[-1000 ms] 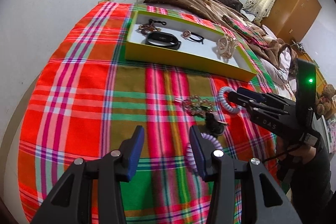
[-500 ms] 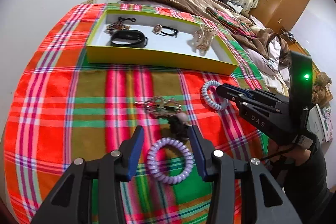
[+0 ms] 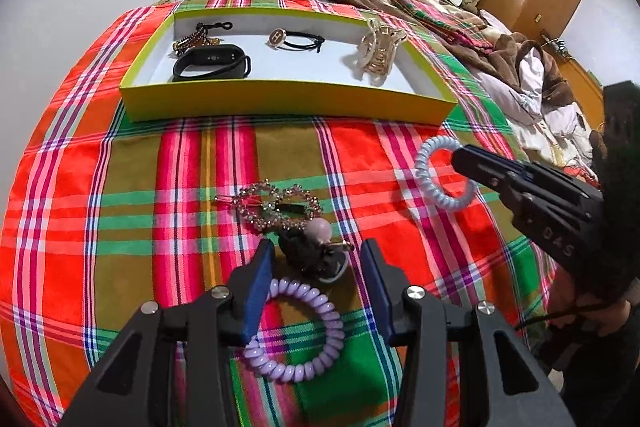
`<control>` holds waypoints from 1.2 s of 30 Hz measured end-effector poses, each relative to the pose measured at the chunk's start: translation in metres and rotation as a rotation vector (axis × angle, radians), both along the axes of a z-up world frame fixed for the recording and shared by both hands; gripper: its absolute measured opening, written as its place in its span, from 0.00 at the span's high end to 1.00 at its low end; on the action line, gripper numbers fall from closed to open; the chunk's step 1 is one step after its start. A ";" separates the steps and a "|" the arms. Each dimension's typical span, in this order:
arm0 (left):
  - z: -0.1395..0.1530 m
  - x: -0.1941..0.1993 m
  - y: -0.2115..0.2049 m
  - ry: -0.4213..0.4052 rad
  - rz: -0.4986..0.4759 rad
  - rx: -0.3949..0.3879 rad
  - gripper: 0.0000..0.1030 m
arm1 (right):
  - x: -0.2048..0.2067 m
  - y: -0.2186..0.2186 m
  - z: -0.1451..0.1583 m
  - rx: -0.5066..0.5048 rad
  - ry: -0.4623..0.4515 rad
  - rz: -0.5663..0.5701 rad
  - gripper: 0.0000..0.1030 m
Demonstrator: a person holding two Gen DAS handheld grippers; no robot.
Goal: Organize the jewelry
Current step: 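Grasp the light blue coil hair tie with the right gripper while the left gripper grasps the black hair clip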
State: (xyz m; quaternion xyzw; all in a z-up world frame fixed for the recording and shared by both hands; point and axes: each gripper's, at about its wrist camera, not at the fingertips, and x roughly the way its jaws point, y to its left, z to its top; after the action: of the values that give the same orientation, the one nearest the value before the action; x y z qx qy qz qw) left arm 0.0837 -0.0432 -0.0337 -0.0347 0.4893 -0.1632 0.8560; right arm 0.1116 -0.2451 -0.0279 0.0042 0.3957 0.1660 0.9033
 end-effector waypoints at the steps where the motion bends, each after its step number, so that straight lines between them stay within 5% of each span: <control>1: 0.000 0.001 0.000 0.000 0.006 0.000 0.55 | -0.001 -0.001 0.000 0.004 0.001 0.000 0.90; 14: -0.001 0.000 0.000 -0.023 0.026 0.044 0.69 | -0.008 -0.006 0.000 0.025 -0.003 -0.005 0.90; 36: 0.011 -0.005 0.014 -0.048 0.048 -0.002 0.83 | -0.014 -0.008 0.007 0.037 -0.018 -0.014 0.90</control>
State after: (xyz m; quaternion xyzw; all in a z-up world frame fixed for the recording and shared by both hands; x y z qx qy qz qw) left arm 0.0788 -0.0290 -0.0230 -0.0437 0.4673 -0.1438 0.8712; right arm 0.0975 -0.2529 -0.0206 0.0222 0.3844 0.1670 0.9077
